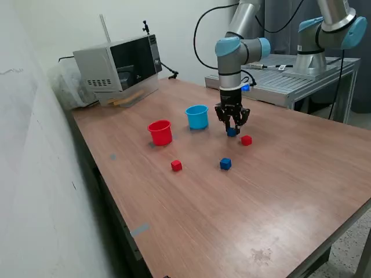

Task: Place red objects in the red bin, and blue objects in the blue bin.

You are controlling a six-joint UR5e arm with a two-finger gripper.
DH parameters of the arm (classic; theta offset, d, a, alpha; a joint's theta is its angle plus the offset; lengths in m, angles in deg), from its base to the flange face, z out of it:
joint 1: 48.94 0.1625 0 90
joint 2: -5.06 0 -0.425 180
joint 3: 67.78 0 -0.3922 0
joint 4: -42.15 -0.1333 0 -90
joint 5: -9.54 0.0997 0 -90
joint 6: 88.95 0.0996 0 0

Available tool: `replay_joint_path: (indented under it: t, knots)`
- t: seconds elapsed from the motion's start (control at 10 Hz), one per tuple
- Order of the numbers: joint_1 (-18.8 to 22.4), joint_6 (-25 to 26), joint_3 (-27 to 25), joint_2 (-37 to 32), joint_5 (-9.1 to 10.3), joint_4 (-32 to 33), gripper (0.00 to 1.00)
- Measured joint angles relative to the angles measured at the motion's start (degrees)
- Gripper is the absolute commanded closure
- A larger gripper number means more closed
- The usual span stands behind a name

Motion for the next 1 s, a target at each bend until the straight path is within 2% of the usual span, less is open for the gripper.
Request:
replay_joint_path:
  t: [0.5,1.0]
  knots:
    - [-0.20,-1.49,-0.02,-0.91,-0.19,-0.68,1.00]
    - [-1.48,-2.15,1.19,-11.34,-0.78,-8.22,1.00]
